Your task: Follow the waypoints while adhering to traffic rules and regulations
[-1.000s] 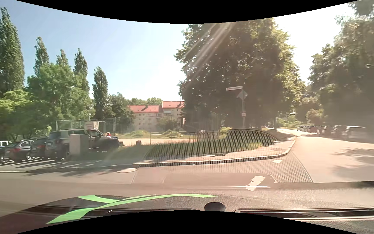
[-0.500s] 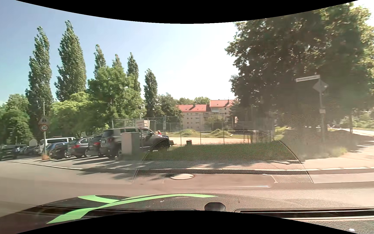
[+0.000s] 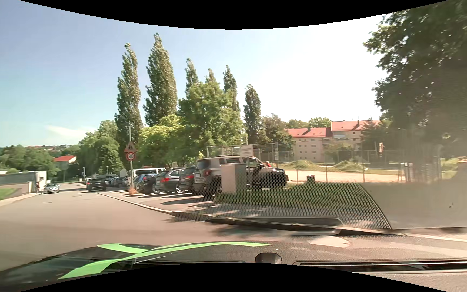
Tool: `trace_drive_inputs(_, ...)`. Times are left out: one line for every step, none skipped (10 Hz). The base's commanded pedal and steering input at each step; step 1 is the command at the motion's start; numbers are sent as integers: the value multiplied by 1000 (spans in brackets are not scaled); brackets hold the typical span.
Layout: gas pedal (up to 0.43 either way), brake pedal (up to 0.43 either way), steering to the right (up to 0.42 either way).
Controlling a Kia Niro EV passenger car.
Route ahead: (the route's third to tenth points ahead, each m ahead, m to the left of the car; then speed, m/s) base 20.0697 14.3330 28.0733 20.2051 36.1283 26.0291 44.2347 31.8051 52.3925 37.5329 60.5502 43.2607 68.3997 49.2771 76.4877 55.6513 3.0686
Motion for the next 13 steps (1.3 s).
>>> trace_drive_inputs(39, 0, -659)
trace_drive_inputs(39, 0, -636)
trace_drive_inputs(39, 0, -615)
trace_drive_inputs(39, 0, -600)
trace_drive_inputs(39, 0, -574)
trace_drive_inputs(39, 0, -544)
trace_drive_inputs(39, 0, -504)
trace_drive_inputs(39, 0, -471)
trace_drive_inputs(39, 0, -436)
trace_drive_inputs(39, 0, -402)
trace_drive_inputs(39, 0, -378)
trace_drive_inputs(39, 0, -342)
trace_drive_inputs(39, 0, -305)
